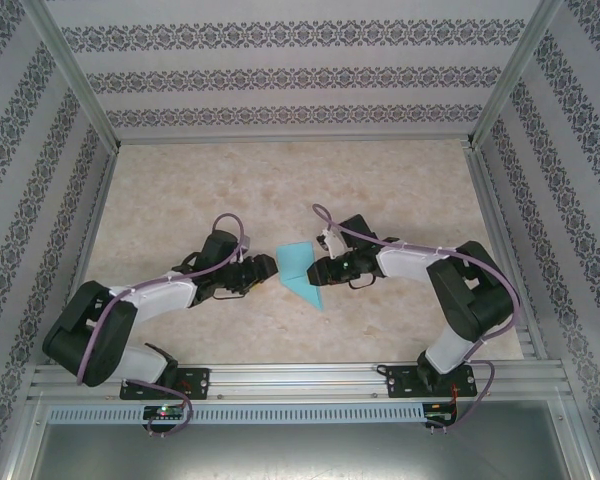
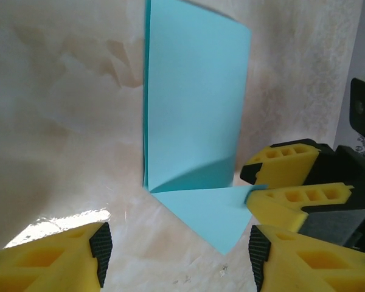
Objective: Fold a paper plane with a square sheet of paper (fold left side to right side)
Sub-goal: Fourth fold the wing at the center of the table.
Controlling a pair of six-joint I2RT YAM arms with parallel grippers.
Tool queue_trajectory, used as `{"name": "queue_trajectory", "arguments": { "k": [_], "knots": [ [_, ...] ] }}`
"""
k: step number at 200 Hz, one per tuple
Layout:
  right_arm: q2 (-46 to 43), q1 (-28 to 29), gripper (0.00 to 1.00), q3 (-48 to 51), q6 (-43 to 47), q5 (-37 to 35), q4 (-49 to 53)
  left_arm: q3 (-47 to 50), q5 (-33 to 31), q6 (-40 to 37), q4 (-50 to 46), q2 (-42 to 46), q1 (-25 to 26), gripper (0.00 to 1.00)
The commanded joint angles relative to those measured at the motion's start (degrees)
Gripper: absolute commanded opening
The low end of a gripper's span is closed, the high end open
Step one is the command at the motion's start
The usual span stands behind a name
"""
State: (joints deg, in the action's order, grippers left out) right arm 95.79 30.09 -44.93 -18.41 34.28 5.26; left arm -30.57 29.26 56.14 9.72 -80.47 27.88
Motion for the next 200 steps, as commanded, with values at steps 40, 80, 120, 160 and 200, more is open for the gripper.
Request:
{"name": "queue_trajectory", "arguments": {
  "k": [40,80,120,160,200],
  "knots": [
    [-0.6,-0.7,0.02,-0.6,2.1,-0.3,0.7,-4.1,-2.1,2.5,1.4,-4.1,3.7,0.65],
    [-2.0,-1.7,0.0,0.5,2.0,-1.3,1.0,-6.9,-3.1,1.6,-0.6,-6.3,5.4,0.66],
    [-2.3,-1.8,0.0,0.8,1.8,-0.5,1.0,-8.6,-2.1,1.4,0.6,-8.8,6.2,0.63],
    [-3.4,-1.9,0.15,0.9,2.2,-1.8,1.9,-11.3,-1.4,1.3,1.5,-11.3,7.3,0.51],
    [-11.1,-1.5,0.43,2.6,3.9,-10.9,6.4,-12.6,-1.2,1.7,1.9,-10.9,7.5,0.45]
  ]
}}
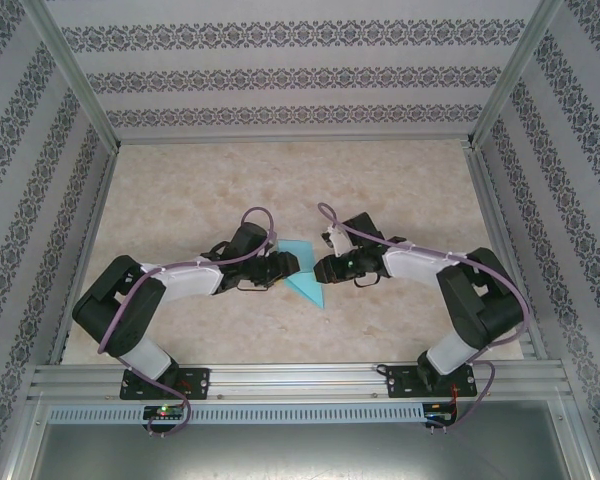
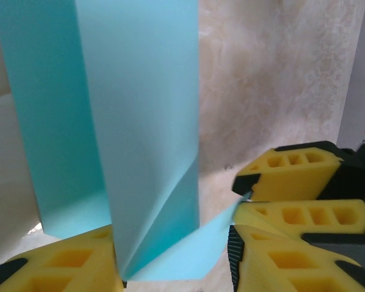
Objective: Fold a paper plane with a square sheet of paper (fold left side to right side)
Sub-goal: Fourth fold the wing at the center of the table.
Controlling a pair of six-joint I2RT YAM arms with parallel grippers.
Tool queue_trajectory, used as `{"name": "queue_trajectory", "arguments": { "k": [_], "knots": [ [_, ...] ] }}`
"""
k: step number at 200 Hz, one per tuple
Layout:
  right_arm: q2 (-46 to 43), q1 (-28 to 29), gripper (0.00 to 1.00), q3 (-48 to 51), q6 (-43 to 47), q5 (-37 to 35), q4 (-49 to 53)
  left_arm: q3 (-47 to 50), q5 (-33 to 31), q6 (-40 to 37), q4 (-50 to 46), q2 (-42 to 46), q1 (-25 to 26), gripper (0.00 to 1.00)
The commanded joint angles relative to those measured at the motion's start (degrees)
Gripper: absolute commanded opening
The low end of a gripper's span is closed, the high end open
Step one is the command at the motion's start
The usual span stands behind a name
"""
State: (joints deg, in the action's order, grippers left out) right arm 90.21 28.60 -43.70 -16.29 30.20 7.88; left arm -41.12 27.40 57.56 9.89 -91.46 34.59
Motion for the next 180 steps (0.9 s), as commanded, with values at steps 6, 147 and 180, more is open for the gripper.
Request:
{"name": "queue_trajectory", "arguments": {
  "k": [6,147,180],
  "knots": [
    [-7.0,0.5,0.45,1.7,2.3,-9.0,4.9,-2.2,0.9,0.4,1.7,0.1,0.8,0.44],
    [-13.2,24.9,0.52,7.0,0.9,-37.0,0.0,-5.1,-0.1,2.3,-2.6,1.7,0.8,0.33],
    [-10.0,26.4,0.51,5.6,2.0,-37.6,-1.3,-5.2,-0.3,2.8,-2.5,1.5,0.8,0.3]
  ]
}}
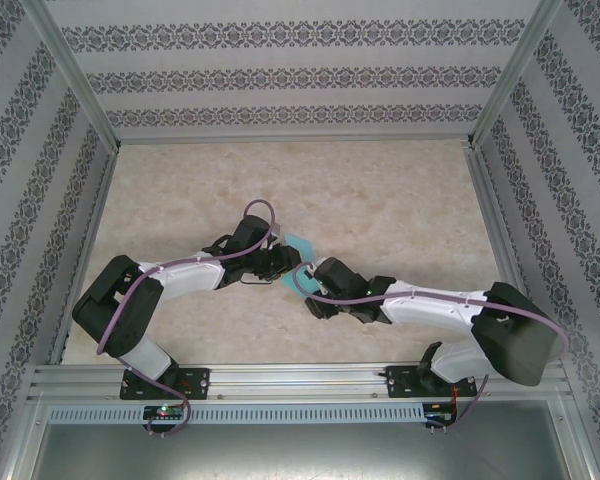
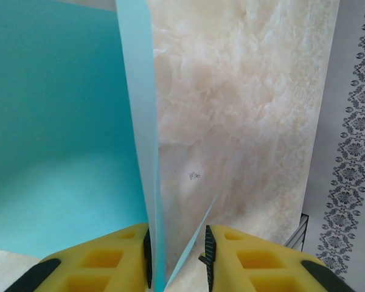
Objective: Fold a paper plane with a square sheet of paper (fold left side to right side)
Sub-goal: Fourth fold the wing at the center of the table.
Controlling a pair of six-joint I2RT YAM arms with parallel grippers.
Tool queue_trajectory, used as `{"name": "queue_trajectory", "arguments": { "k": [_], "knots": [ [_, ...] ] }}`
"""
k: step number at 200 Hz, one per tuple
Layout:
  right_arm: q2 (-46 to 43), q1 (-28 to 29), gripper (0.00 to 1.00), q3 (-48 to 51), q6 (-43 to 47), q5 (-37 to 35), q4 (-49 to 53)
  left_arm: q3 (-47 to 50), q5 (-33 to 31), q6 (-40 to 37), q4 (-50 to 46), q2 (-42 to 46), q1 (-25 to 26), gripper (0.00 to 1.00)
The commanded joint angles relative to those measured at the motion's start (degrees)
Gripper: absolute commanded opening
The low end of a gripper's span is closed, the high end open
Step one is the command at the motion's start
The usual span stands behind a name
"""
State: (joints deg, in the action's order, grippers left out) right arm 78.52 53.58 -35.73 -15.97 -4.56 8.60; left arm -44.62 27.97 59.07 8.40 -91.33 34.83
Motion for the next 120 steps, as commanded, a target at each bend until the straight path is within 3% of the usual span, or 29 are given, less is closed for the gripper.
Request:
{"name": "queue_trajectory", "arguments": {
  "k": [1,64,120],
  "knots": [
    [1.9,1.4,0.51,-2.4,1.7,-2.9,-2.0,-1.7,-0.8,1.3,-1.0,1.4,0.6,0.3],
    [6.6,2.5,0.5,-4.9,2.1,-5.5,-2.4,-2.2,-0.5,1.7,-0.9,1.4,0.7,0.28],
    [7.9,2.7,0.39,-5.1,1.5,-5.9,-1.6,-2.2,-1.0,1.1,-2.5,2.3,0.7,0.3]
  ]
}}
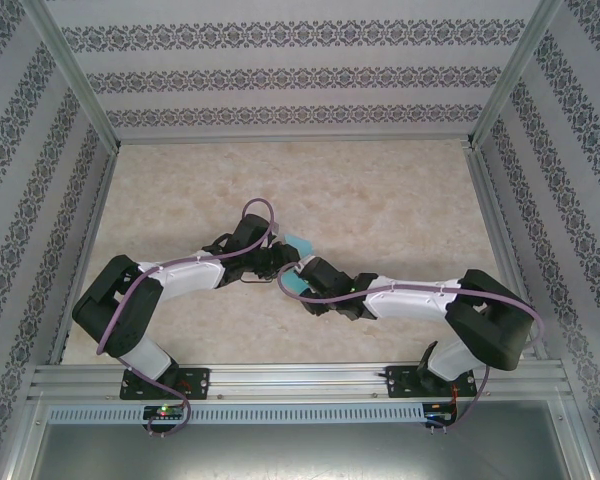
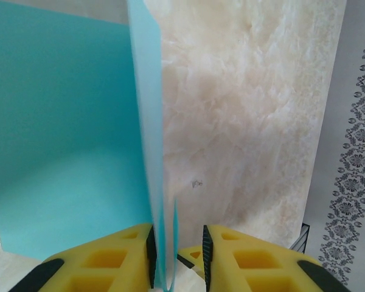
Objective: Fold a paper plane with a square sheet of paper (fold left side to right side)
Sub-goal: Fourth fold the wing at the center of the table.
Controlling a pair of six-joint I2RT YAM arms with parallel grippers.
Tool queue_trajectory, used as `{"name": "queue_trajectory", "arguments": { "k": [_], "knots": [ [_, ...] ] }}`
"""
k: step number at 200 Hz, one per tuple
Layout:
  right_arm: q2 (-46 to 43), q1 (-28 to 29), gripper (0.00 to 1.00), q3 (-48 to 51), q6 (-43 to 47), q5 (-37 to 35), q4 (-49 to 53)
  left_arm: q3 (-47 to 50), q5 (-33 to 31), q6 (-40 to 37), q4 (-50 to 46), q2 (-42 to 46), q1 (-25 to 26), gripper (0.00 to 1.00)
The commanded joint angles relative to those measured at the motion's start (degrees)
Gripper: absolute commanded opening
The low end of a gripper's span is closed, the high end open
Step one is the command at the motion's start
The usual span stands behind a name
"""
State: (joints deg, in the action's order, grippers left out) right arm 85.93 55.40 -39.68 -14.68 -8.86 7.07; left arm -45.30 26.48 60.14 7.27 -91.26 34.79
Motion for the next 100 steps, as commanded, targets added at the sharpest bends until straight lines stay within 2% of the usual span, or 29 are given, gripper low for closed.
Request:
{"name": "queue_trajectory", "arguments": {
  "k": [1,65,100],
  "knots": [
    [0.5,0.9,0.39,-1.1,0.2,-1.5,0.0,-1.6,0.4,0.0,-1.4,2.3,0.8,0.3],
    [1.0,0.9,0.22,-0.5,-0.1,-0.1,0.6,-0.5,-0.9,-0.5,-3.3,3.4,0.7,0.35],
    [1.7,0.9,0.16,-0.3,-0.5,1.1,0.6,0.1,-2.2,-0.9,-5.3,5.2,0.6,0.42]
  ]
}}
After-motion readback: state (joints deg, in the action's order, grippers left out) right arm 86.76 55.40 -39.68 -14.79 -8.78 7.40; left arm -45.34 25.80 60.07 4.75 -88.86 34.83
